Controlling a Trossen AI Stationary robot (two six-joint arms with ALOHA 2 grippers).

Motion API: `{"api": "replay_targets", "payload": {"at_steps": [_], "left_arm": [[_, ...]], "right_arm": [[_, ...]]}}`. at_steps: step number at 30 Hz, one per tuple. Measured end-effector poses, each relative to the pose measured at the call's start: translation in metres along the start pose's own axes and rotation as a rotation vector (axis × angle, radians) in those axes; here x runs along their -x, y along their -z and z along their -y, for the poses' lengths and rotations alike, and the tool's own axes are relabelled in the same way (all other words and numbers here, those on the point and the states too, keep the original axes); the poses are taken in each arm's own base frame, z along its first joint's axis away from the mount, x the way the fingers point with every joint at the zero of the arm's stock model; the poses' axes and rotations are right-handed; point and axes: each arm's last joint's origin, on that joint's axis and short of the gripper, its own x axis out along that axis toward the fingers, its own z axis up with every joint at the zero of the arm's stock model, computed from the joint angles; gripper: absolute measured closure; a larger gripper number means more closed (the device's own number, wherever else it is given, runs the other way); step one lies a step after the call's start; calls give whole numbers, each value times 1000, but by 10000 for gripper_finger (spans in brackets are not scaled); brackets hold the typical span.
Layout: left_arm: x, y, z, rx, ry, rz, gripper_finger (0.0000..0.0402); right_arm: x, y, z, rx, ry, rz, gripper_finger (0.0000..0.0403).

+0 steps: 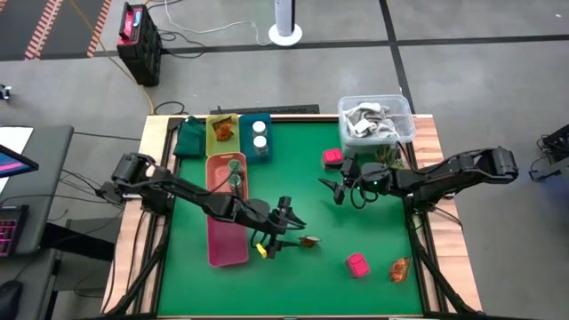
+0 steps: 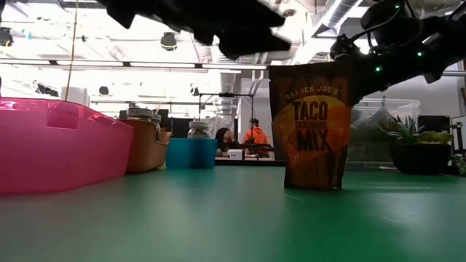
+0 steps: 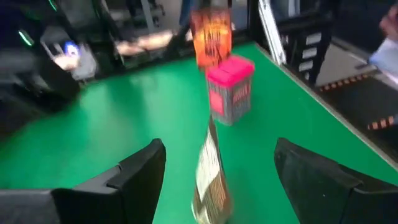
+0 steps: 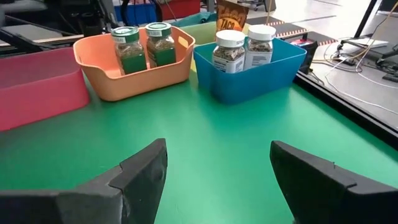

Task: Sort spices by type
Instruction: Put the top orange seasoning pack into the yellow bin

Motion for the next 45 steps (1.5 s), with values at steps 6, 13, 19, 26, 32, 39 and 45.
{"api": "replay_targets", "payload": {"at_steps": [6,13,19,26,32,39,45], "left_arm": [[-19,17,4,7,-3,39,117],[-34,35,5,29,-40,1,118],[-36,37,5,33,-64,-12,150],[-36,40,2,64,-84,-40,294],[-36,41,-5,105,-48,-43,396],[-11,13,-30,110,-48,-23,401],[30,-18,-46,-21,-122,-54,401]], "right_arm": [[0,0,0,-1,-1,1,93],[1,0,-3,3,-13,-4,93],[1,1,-3,6,-11,-6,93],[1,0,-3,5,-11,-4,93],[1,1,-3,6,-9,-5,93],[1,1,-3,4,-9,-11,93],[2,2,-5,9,-20,-17,93]]}}
